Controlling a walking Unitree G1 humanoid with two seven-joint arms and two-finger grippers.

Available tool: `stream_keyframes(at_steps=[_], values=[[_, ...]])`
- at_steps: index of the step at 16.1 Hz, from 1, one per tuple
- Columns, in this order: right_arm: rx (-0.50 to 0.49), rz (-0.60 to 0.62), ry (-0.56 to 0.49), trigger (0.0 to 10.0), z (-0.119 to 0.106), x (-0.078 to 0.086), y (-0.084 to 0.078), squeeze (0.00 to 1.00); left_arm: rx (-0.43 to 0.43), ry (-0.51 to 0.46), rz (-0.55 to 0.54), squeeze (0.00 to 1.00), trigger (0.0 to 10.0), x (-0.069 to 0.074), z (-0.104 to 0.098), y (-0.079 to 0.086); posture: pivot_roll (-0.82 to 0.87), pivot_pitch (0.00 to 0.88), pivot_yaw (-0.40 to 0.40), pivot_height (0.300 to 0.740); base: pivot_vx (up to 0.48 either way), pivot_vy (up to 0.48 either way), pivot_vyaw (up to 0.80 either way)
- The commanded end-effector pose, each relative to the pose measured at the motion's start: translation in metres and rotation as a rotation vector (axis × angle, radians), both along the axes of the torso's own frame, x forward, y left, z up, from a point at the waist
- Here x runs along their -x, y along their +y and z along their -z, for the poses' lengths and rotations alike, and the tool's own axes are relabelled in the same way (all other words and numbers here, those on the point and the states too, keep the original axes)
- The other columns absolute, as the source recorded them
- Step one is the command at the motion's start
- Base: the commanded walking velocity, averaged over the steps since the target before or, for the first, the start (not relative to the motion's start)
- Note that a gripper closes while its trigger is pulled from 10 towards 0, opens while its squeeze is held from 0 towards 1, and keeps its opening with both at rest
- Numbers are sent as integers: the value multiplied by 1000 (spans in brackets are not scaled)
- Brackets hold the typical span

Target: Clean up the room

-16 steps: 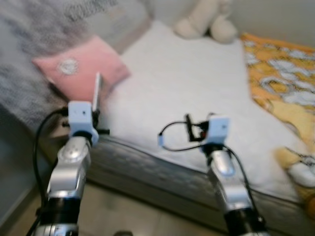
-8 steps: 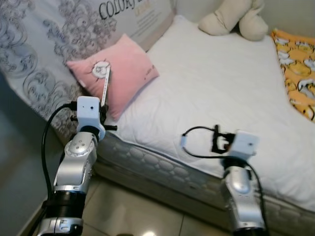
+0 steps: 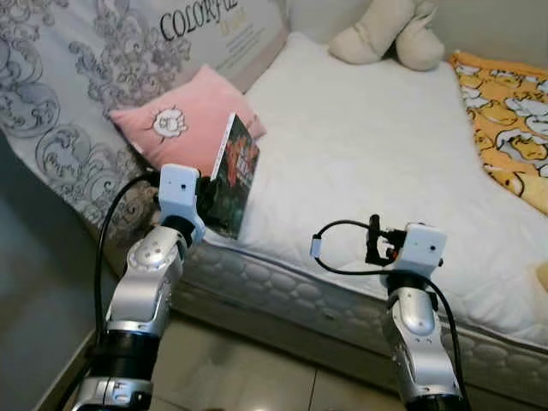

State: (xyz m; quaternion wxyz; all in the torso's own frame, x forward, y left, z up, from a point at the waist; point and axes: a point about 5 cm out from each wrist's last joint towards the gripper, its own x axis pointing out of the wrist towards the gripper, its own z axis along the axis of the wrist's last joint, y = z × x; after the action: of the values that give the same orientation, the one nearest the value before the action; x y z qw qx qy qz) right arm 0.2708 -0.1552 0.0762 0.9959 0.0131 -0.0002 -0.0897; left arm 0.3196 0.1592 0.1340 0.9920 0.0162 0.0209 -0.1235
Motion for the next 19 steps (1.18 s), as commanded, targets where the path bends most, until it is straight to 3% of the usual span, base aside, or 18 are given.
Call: stream_keyframes(at_steps=[1,8,13,16,19], values=[[10,-14,-33,10000,-7,-5,2,0,-3,-98,50,0,0,-5,-23,-9,72,0,-12,740,480,0,0],[-7,-67,-23,10000,-5,-5,7,0,-15,-98,88,0,0,-8,-24,-7,76,0,-8,740,480,0,0],[-41,-150,17,10000,1,4,5,0,-26,-101,105,0,0,-20,-30,1,52,0,-5,740,449,0,0],[-56,-181,23,10000,-1,10,1,0,-13,-90,186,0,0,-30,-36,-6,40,0,-3,740,0,0,0],[-55,-178,53,10000,1,17,-12,0,51,-6,358,0,0,-47,-36,-35,-2,12,4,740,0,0,0]])
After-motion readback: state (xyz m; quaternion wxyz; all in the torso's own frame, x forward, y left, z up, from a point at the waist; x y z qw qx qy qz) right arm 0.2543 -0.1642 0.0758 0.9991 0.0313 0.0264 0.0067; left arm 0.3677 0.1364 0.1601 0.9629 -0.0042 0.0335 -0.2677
